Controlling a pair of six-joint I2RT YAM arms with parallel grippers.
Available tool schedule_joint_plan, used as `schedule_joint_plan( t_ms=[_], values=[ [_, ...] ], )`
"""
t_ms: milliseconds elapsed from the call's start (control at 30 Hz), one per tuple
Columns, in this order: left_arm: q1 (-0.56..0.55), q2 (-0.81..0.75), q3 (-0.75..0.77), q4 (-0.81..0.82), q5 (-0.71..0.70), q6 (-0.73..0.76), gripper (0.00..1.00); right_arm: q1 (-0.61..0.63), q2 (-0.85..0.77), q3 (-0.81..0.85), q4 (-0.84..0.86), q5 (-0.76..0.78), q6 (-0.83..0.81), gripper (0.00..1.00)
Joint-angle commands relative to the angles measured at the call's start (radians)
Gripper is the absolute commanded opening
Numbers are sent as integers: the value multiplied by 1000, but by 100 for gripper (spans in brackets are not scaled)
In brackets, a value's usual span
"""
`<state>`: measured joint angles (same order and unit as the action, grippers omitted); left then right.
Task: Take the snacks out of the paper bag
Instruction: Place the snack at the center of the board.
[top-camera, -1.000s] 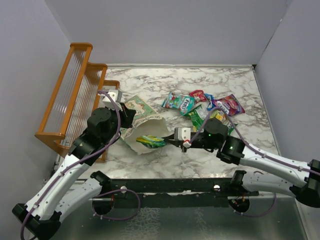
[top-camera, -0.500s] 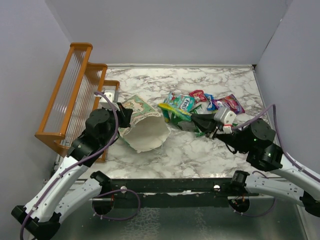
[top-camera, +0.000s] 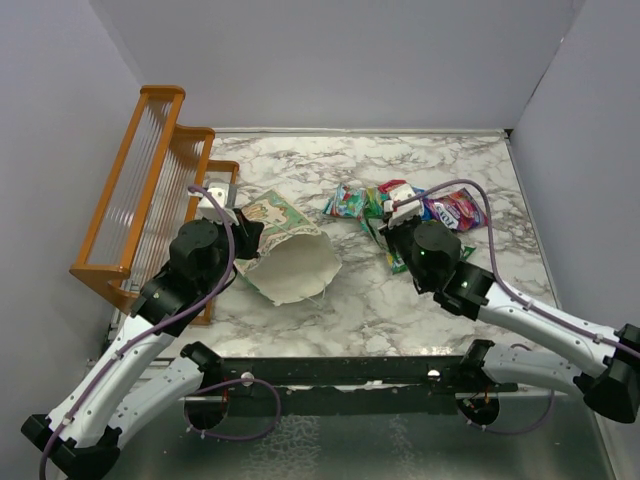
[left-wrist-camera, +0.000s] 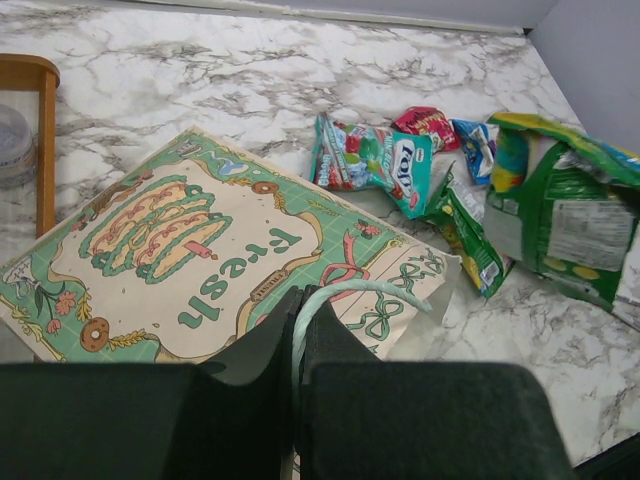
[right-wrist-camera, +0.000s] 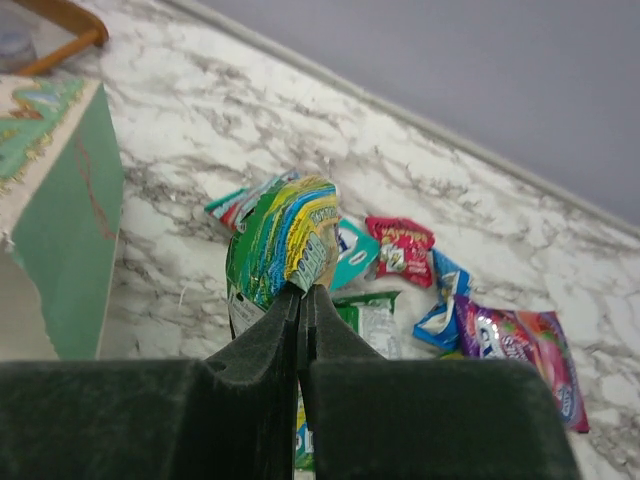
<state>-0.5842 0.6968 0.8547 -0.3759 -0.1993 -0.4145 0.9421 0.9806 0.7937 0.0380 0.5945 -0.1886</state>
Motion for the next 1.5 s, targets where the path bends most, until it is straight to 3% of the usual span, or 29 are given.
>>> schedule_joint_plan(
  t_ms=[0,133,333,533,800,967,1100,1233,1300,1467],
  values=[
    [3,-15,15,14,12,2,0,-63,84,-46,52,-193,163,1],
    [3,-11,15,6,20,-2,0,-65,192,-76,70,-250,193,1],
    [3,-21,16,10,22,1,0,-94,367,-71,42,-109,199,1],
    [3,-24,10,12,20,7,0,-139,430,-80,15,-17,183,1],
    [3,-28,3,17,29,15,0,-175,477,-75,19,-62,161,1],
    [3,-40,3,15,36,16,0,-175,514,3,-76,-253,210,1],
    [3,-51,-7,39,73,37,0,-175,539,-17,-41,-373,306,14],
    [3,-88,-72,127,212,92,0,-175,566,-19,-32,-380,349,44],
    [3,-120,-115,179,301,108,0,-175,554,-14,-51,-371,345,54],
    [3,-159,-192,234,466,139,0,-175,434,-37,-63,-393,321,63]
  ],
)
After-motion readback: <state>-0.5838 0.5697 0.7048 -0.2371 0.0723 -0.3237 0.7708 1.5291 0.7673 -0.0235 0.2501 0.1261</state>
